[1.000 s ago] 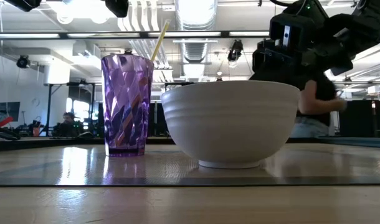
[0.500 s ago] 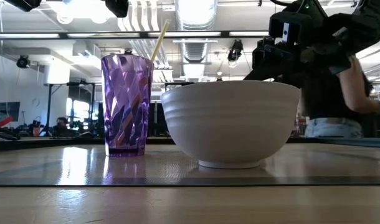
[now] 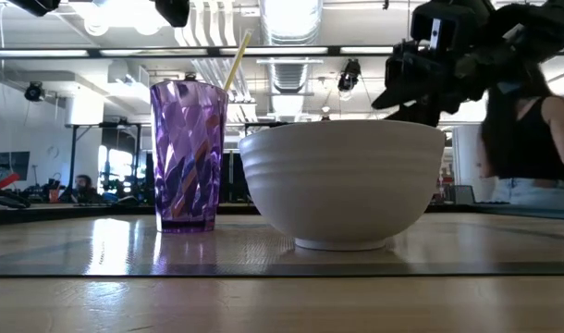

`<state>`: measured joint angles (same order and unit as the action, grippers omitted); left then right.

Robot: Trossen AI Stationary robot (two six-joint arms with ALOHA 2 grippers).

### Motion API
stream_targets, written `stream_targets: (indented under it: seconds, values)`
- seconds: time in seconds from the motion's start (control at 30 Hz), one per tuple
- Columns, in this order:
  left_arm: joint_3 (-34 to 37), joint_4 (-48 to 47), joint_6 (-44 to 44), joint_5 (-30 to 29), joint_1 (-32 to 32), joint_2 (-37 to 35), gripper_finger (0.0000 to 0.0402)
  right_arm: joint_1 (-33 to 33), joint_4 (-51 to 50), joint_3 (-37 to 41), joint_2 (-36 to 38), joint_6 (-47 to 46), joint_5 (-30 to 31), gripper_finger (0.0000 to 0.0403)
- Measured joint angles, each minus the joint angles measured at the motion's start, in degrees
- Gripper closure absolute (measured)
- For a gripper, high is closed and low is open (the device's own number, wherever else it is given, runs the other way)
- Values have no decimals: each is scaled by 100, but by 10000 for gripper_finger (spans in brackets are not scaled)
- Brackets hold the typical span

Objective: Pick & Place Utensil
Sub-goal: Return to Home Position

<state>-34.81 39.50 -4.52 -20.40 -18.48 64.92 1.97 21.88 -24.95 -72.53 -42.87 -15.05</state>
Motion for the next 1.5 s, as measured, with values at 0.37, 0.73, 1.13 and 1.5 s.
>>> stream_targets:
  seconds: [0.37,0.73,1.13,1.5]
  values:
    - [-94,-1527,820,11,504,-554,234,408,-563,0,745,277,20,271]
    - [-536,-3190,874,664,950,-1465,234,956,-679,-116,1556,450,-1,266]
    - [-533,-5192,814,801,1163,-2986,313,983,-794,-494,2286,1010,-46,272]
    - [-17,-5907,739,1601,1163,-3868,395,983,-2457,-1607,2453,2140,0,273]
